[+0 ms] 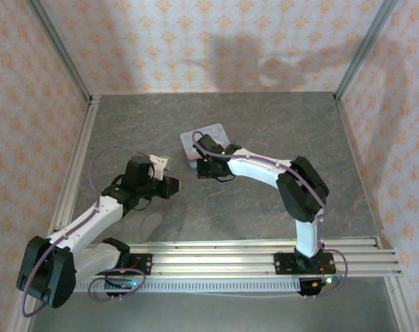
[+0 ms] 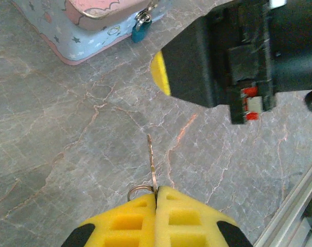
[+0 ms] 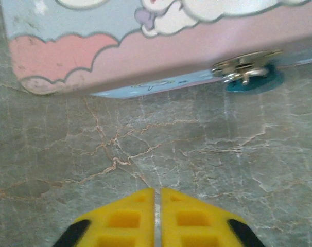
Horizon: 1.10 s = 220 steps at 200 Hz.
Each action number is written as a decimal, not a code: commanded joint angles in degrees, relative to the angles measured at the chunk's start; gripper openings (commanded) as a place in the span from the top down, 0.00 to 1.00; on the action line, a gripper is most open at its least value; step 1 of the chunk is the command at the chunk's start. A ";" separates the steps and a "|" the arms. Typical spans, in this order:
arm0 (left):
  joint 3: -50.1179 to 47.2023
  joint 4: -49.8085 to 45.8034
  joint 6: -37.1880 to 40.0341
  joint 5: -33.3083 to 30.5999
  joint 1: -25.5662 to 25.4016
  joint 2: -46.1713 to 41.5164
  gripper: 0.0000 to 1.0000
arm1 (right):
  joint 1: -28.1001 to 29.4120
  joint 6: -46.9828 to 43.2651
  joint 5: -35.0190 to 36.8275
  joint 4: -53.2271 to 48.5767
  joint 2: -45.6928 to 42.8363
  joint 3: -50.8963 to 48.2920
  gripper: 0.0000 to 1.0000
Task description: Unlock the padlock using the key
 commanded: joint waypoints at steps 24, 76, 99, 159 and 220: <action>-0.49 1.55 0.80 -0.74 -0.31 -1.59 1.00 | -2.41 -9.43 3.87 16.05 -9.83 -11.65 0.52; 0.61 4.69 -2.67 2.06 -0.48 -0.38 1.00 | -6.71 -10.86 1.72 33.70 -9.52 -21.35 0.41; 0.53 8.61 -5.77 3.46 -0.74 0.93 1.00 | -6.71 -11.94 1.53 35.46 -6.47 -20.32 0.41; 2.93 6.96 -4.49 3.30 -0.93 2.90 1.00 | -6.71 -13.07 3.90 38.00 -0.86 -18.23 0.45; 3.72 6.77 -3.62 3.21 -0.93 4.89 1.00 | -6.71 -13.41 4.43 37.30 3.10 -15.11 0.50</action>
